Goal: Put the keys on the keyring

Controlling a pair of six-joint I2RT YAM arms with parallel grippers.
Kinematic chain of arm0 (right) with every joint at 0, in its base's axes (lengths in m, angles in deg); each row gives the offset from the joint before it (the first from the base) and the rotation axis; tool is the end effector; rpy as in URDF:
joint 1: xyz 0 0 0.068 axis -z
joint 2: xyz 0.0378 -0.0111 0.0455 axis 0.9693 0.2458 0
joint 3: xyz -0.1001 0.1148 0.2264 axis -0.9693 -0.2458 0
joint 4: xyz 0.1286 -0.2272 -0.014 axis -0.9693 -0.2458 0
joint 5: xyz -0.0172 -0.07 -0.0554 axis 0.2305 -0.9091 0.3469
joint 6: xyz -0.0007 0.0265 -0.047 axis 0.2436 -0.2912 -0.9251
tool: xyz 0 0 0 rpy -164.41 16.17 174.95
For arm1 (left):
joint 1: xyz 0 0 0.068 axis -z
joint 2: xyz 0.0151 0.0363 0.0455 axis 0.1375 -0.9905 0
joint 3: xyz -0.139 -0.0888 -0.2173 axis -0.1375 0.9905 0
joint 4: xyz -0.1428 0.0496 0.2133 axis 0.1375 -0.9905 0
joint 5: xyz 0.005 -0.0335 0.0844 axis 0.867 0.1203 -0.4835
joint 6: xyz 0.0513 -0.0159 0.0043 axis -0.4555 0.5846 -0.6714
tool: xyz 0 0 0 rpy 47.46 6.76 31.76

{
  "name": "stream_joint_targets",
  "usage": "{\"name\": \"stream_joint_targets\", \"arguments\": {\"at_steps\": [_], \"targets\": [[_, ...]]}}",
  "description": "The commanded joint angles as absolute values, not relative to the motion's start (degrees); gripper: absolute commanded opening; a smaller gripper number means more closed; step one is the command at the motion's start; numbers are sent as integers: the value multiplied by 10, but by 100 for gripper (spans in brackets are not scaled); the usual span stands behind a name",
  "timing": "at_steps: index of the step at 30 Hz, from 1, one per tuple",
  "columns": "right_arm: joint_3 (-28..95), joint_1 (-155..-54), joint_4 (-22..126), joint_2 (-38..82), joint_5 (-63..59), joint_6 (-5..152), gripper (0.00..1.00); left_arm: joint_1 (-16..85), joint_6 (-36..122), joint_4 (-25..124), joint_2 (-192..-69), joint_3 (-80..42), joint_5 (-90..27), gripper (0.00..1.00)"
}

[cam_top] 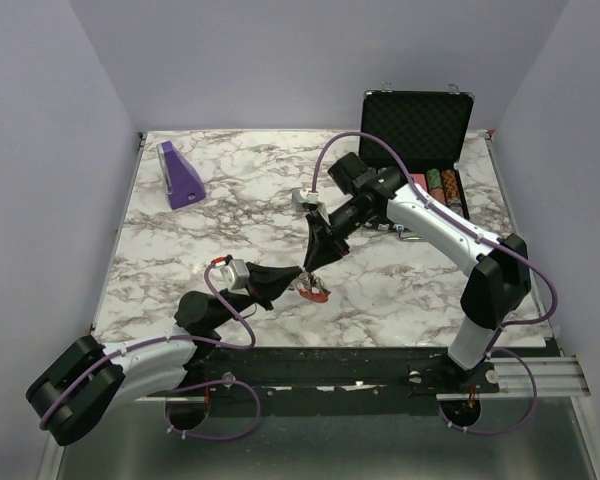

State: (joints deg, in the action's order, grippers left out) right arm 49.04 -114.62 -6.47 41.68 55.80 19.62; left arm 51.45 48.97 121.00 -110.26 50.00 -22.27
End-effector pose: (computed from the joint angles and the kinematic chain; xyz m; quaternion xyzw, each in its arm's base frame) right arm 0.2544 0.2464 0.3084 -0.6372 0.5377 0.5174 0.1929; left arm 0.1135 -0.1229 0.2142 0.2491 0.5107 -0.4891 0.6618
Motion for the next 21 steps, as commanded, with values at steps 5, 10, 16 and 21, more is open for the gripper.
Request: {"name": "stream_joint_targets", "arguments": {"at_steps": [5,10,16,21], "targets": [[491,-1160,-44,413,545,198,13,512,493,1254,-1105,533,-219,0],[487,-1168,-36,406,544,200,6,513,499,1252,-1110,533,-217,0],[511,-1169,-67,403,526,180,1,512,507,1236,-1110,533,-218,0],[535,-1170,-121,409,501,131,1,512,517,1189,-1083,533,-210,0]]}}
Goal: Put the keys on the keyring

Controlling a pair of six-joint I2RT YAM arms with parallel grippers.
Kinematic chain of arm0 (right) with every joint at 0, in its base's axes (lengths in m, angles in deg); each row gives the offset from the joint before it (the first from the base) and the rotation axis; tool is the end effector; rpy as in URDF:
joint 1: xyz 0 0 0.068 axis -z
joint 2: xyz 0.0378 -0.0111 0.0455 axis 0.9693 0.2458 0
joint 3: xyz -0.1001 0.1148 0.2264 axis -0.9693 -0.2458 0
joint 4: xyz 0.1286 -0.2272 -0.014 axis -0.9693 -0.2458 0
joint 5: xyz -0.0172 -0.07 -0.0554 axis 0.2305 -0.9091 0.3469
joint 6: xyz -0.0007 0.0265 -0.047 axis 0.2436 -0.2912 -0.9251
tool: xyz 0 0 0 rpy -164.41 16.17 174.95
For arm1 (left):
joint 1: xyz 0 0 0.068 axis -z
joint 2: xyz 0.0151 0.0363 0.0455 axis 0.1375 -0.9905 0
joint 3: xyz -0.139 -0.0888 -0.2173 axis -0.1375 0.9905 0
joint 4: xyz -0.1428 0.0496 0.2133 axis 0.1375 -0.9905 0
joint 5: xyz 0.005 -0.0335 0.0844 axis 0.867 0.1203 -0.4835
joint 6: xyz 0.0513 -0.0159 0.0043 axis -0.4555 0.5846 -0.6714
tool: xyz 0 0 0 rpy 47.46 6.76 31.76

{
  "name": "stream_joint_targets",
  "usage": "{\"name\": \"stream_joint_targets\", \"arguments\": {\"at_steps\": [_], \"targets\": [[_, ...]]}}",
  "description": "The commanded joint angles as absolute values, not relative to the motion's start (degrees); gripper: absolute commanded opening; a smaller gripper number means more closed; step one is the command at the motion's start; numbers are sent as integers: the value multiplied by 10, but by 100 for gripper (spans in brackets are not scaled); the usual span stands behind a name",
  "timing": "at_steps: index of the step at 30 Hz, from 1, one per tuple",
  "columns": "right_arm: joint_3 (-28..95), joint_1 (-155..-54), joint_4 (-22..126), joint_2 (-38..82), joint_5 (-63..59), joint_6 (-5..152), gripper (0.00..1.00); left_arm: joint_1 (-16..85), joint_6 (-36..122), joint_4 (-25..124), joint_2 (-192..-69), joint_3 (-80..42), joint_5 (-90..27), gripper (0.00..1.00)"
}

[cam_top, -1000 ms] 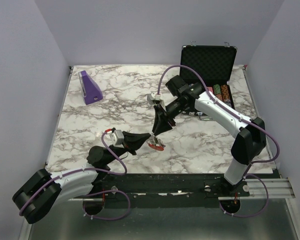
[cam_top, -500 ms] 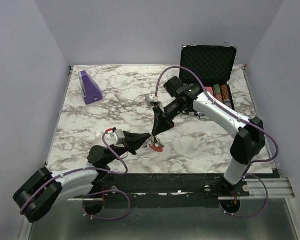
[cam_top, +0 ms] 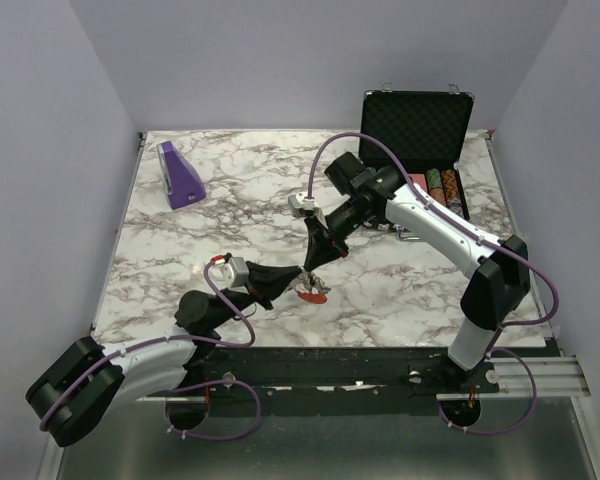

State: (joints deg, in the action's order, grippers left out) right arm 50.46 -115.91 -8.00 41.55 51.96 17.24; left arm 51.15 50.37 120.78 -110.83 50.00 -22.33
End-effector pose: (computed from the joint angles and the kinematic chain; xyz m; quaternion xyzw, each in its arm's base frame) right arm 0.2492 0.2511 0.3133 -0.6626 0.5329 0.4873 0.1989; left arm 0.1150 -0.1230 0.2124 0.2417 0.5201 -0.4940 0.6535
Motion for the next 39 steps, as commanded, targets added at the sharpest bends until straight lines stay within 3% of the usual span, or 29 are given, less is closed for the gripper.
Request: {"name": "stream_joint_targets", "arguments": {"at_steps": [1,2,6,7,8,15,23,29,34,39], "targets": [[541,-1169,-132,413,494,129,1,511,519,1169,-1074,519,-204,2],[547,-1169,-145,415,483,123,1,511,520,1147,-1063,517,-199,16],[573,-1173,-193,428,432,104,1,511,532,1057,-997,513,-214,46],[578,-1177,-202,431,415,101,1,510,535,1024,-973,511,-224,86],[584,-1180,-213,432,392,99,1,510,533,975,-950,503,-234,99],[632,-1209,-262,456,266,121,1,509,504,763,-869,435,-266,99],[670,-1243,-286,487,166,178,1,508,572,827,-935,434,-285,98],[661,-1263,-286,488,137,191,1,508,558,916,-1010,436,-264,80],[658,-1267,-287,486,125,195,1,490,555,1034,-1052,464,-253,76],[650,-1271,-286,482,130,189,1,441,580,1104,-1106,456,-157,60]]}}
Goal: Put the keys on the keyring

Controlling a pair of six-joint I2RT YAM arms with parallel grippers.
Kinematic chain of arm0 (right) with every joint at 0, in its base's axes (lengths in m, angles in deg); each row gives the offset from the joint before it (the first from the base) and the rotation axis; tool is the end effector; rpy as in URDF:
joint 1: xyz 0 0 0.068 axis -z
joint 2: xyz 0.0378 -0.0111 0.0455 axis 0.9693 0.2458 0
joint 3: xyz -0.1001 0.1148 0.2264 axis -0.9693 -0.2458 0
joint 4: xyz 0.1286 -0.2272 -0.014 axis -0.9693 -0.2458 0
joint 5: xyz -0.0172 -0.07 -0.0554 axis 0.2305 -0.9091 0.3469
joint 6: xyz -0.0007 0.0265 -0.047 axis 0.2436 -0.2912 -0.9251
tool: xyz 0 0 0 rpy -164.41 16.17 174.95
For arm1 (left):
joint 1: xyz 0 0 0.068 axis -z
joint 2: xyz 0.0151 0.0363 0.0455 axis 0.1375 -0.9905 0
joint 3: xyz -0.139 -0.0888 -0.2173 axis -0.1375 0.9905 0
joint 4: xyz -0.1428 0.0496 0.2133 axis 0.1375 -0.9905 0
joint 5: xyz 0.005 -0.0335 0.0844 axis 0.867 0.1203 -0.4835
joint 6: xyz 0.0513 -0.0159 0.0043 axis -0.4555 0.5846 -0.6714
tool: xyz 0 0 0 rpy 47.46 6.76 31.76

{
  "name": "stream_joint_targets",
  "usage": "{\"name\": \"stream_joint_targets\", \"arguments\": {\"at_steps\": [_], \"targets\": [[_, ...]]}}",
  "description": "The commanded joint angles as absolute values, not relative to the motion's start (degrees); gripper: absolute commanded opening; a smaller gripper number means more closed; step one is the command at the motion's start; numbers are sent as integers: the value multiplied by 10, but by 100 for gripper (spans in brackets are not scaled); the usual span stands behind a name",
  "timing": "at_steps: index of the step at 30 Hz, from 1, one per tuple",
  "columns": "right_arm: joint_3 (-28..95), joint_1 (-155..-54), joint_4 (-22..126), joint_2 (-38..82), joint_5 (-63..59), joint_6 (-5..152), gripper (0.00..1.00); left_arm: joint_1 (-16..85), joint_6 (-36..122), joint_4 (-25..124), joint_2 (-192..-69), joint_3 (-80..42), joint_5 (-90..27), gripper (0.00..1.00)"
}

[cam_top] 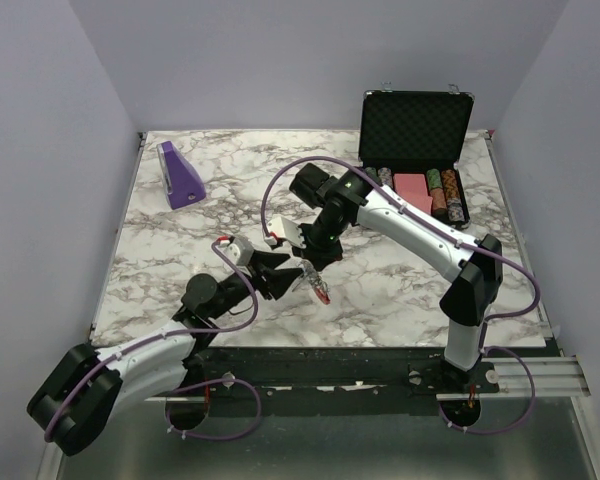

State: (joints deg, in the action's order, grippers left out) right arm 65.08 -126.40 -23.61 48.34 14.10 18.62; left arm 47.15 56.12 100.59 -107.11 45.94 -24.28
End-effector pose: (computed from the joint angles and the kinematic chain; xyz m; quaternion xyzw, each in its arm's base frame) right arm 0.2229 0.2941 0.3209 -0.7537 0.6145 0.2052 0.1101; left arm 0.1334 -0.1214 0.2078 0.1850 0.6273 -0.4722 0.5910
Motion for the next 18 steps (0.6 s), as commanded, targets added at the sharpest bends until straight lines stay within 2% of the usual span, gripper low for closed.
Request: {"name": "stream_joint_targets", "arguments": {"at_steps": [1,12,18], "targets": [[652,-1271,-286,483,132,189,1,436,587,1112,-1119,451,-130,58],[657,-1273,-286,483,145,189,1,418,610,1255,-1247,434,-37,54],[661,-1273,-286,484,153,188,1,418,603,1240,-1265,416,-18,50]]}}
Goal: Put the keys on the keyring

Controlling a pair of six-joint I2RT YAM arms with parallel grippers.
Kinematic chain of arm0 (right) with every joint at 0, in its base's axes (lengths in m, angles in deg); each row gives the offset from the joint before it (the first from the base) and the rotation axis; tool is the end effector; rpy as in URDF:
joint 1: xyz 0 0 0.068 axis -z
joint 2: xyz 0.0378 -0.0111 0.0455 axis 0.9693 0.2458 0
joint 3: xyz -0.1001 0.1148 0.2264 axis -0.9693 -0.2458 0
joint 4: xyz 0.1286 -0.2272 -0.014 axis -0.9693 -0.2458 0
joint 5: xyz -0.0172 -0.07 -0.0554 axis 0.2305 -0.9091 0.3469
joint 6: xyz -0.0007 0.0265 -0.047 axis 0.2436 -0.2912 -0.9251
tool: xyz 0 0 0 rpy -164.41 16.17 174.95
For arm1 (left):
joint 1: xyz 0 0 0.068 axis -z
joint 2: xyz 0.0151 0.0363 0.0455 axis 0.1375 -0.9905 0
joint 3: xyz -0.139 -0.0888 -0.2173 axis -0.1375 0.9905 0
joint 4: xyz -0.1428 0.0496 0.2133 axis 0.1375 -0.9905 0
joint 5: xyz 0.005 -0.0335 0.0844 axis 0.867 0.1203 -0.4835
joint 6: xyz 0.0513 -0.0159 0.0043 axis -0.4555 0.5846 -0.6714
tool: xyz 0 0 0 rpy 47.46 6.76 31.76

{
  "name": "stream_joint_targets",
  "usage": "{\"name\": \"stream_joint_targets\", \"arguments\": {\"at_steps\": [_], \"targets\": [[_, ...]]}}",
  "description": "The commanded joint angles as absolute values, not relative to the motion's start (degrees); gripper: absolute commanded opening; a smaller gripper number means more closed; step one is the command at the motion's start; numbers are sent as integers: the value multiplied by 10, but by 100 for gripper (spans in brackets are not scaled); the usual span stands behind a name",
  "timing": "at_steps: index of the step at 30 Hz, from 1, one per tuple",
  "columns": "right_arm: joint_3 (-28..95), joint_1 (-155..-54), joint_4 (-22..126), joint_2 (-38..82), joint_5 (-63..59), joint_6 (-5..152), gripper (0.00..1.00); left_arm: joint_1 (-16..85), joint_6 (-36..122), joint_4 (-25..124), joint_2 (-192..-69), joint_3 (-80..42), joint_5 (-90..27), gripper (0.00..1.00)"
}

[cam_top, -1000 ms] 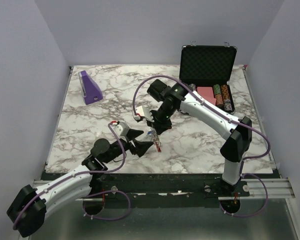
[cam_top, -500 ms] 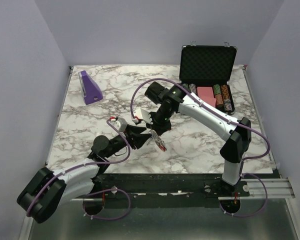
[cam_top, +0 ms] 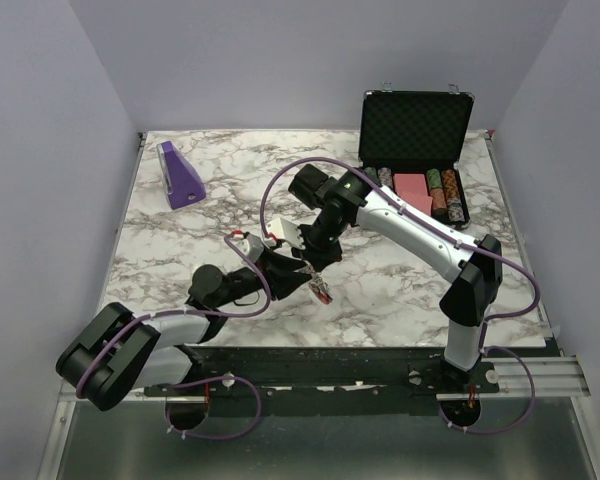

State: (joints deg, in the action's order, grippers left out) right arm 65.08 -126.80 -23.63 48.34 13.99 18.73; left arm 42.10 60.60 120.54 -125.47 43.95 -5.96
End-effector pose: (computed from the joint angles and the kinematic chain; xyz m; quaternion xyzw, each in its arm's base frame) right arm 0.2209 0.2956 0.3208 -0.7554 0.6129 0.2048 0.1091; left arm 0.1564 -0.1304 0.1986 0.2541 0.5897 -0.5463 0.5378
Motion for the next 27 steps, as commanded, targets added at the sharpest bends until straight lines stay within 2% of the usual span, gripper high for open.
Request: {"name": "stream_joint_targets", "arguments": {"at_steps": [1,8,16,27], "targets": [[662,-1273,-286,484,153,187,1,418,601,1238,-1266,414,-16,49],[664,-1273,-286,486,158,187,1,417,567,1176,-1262,401,0,43],[665,-1273,-287,486,161,187,1,417,546,1144,-1266,394,9,40],[670,-1272,-286,485,186,190,1,416,581,1313,-1309,446,7,46]]}}
